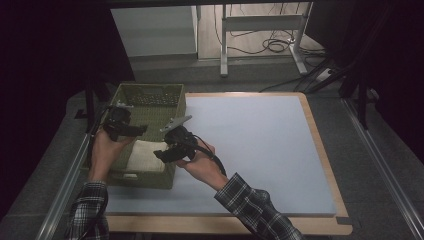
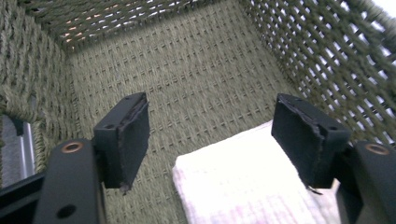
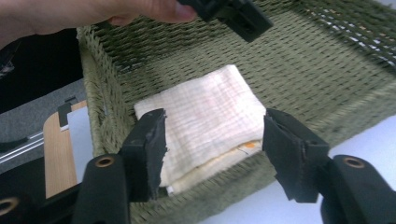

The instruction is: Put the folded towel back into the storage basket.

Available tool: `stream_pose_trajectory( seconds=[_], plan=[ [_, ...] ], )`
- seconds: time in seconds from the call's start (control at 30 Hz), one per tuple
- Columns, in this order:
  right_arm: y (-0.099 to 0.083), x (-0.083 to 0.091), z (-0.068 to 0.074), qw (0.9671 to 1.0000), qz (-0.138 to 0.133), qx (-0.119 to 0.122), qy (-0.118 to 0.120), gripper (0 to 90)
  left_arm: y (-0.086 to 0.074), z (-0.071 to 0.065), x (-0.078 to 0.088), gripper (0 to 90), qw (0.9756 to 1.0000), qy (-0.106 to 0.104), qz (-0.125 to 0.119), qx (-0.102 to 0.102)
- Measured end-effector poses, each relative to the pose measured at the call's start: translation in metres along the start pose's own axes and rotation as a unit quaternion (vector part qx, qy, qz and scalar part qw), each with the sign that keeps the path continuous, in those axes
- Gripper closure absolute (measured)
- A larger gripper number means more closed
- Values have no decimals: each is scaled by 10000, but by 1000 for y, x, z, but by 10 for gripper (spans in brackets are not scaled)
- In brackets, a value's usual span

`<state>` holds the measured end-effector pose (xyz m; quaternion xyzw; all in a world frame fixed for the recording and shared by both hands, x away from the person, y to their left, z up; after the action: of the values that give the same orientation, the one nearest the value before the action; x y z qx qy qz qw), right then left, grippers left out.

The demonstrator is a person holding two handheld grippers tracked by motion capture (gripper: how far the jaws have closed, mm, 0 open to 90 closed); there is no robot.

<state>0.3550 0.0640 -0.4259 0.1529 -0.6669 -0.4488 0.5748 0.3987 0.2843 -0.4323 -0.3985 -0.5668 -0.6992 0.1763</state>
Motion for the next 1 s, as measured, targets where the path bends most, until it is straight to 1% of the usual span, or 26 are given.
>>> stream_pose_trajectory(
  seconds=[0.17,0.27,0.37,0.47,0.57,0.77,0.87,1.0],
  plan=[
    [-5,9,-10,10000,-25,-2,-57,353,2,-4,0,249,9998,-165,-87,65],
    [-11,15,-17,9999,-51,-54,-81,334,4,-8,-1,228,9996,-252,-142,80],
    [-17,20,-23,9999,-83,-99,-105,309,8,-13,-1,210,9987,-448,-213,128],
    [-24,26,-29,9999,-47,-104,-112,290,12,-19,-1,198,9981,-573,-195,100],
    [-31,32,-33,9998,-25,-75,-174,276,17,-26,-2,184,9975,-670,-202,48],
    [-47,45,-42,9997,-9,-75,-212,249,25,-39,-2,131,9967,-792,-163,-27],
    [-57,51,-48,9996,75,-88,-250,232,29,-44,-1,121,9964,-837,-137,-64],
    [-71,57,-56,9992,197,-90,-332,212,37,-51,-1,113,9953,-964,-4,-80]
  ],
)
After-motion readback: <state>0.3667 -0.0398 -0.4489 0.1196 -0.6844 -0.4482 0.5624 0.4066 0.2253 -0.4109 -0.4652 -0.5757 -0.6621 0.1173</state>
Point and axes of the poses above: each handheld gripper's, and its own axes: x roughly backward along the jaws, y roughly out of its top, z roughly to its left, the point moved 1 cm from there along -x, roughly forward along the jaws
